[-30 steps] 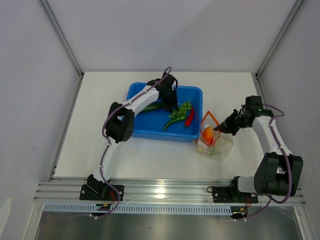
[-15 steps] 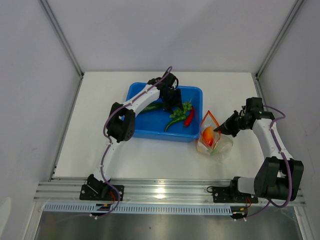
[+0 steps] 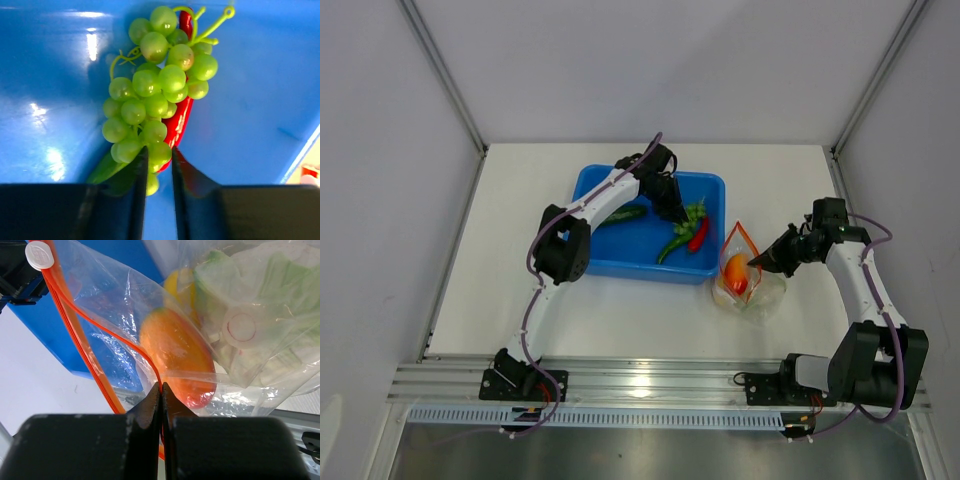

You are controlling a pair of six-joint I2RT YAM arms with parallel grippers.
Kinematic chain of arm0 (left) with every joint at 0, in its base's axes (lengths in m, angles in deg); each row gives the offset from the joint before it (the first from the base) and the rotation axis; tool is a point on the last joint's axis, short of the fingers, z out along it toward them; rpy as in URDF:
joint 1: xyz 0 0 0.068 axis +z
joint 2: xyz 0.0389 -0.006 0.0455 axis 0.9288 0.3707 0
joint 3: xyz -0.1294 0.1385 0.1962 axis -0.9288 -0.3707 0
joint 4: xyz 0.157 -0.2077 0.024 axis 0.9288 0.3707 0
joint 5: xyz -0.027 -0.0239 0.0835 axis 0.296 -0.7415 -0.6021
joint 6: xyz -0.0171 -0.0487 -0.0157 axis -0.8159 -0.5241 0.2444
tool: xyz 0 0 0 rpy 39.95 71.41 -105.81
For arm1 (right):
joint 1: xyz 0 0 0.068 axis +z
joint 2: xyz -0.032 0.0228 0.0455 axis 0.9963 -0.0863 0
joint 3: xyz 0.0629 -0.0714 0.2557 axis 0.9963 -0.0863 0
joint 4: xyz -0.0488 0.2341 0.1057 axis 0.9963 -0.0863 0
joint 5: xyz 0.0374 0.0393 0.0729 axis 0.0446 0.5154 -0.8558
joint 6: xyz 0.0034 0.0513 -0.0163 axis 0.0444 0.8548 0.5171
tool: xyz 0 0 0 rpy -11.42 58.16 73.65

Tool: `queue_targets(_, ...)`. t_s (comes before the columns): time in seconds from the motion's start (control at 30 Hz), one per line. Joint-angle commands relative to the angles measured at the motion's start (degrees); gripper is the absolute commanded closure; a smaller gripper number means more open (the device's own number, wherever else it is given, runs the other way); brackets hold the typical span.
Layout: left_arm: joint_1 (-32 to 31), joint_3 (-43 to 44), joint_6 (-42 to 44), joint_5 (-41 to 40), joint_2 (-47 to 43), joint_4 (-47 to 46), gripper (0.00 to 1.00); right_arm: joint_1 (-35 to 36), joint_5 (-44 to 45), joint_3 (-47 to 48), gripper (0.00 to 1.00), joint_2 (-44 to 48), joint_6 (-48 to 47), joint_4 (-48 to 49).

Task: Place the food in the zip-top bag and seal the zipper
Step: Pick up the fake fruit from the bin.

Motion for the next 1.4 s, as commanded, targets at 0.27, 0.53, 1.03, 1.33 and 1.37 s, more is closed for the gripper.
queue_targets(0.27, -0.2, -1.6, -4.2, 4.6, 3.6, 6.1, 0.88, -0.3, 0.3, -0.5, 1.0, 2.1, -0.4, -0.2)
queue_targets(0.53, -0.1, -3.9, -4.0, 6.3, 2.7, 5.5, 0.99, -0.3, 0.3, -0.6, 1.0, 2.5, -0.2, -0.2)
queue_targets(1.03, 0.0, -5.4, 1.0, 1.4, -10.2, 3.1, 0.99, -0.1, 0.2, 0.7, 1.0, 2.8, -0.3, 0.8)
queue_targets(1.33, 0.0, -0.5, 2.1, -1.0, -16.2, 5.7, 0.99, 0.3, 0.2, 1.4, 1.0, 3.6, -1.1, 0.8)
queue_targets(1.37, 0.0, -0.3, 2.0, -0.9, -16.6, 5.8, 0.99, 0.3, 0.2, 1.3, 1.0, 3.8, -1.1, 0.8)
